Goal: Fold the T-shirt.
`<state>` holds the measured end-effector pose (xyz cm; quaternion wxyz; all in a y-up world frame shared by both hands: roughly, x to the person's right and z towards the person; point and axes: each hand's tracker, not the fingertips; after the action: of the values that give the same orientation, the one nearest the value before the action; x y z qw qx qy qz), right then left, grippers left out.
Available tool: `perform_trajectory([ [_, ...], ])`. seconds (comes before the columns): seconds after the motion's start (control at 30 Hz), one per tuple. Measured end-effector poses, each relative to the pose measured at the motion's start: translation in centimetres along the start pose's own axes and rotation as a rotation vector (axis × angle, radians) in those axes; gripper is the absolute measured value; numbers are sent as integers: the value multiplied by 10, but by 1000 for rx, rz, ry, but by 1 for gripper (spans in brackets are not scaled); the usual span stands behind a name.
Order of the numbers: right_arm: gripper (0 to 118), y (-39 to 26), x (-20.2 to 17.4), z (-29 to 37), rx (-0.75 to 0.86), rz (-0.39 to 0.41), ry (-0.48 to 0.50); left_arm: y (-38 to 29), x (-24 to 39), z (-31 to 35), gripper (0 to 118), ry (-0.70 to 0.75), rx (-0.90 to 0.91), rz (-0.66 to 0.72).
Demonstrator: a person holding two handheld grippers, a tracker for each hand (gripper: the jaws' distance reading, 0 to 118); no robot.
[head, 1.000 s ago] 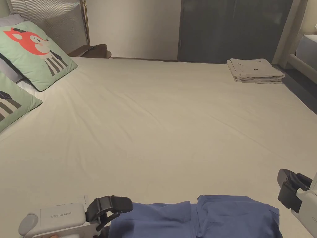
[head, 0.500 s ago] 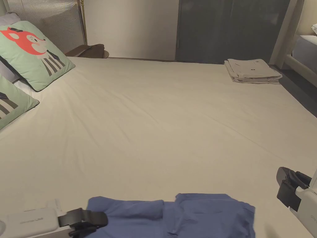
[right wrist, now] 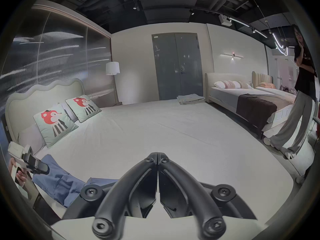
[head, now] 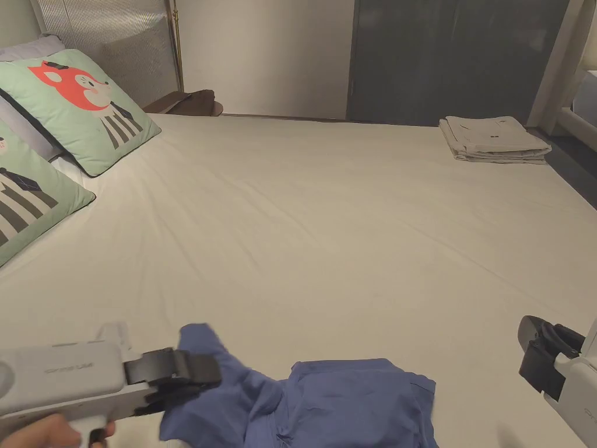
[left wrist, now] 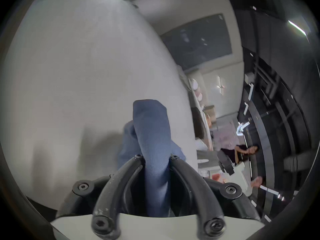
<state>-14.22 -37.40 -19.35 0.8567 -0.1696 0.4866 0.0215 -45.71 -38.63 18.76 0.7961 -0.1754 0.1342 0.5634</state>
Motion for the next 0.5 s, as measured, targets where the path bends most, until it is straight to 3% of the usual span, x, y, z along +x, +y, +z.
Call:
perform_trajectory([
  [0.33, 0, -5, 25, 19, 14, -29, -49, -22, 46, -163, 9, 92, -145, -151],
  [0.5, 0, -4, 36, 31, 18, -43, -79, -56, 55, -227, 11, 266, -200, -284],
])
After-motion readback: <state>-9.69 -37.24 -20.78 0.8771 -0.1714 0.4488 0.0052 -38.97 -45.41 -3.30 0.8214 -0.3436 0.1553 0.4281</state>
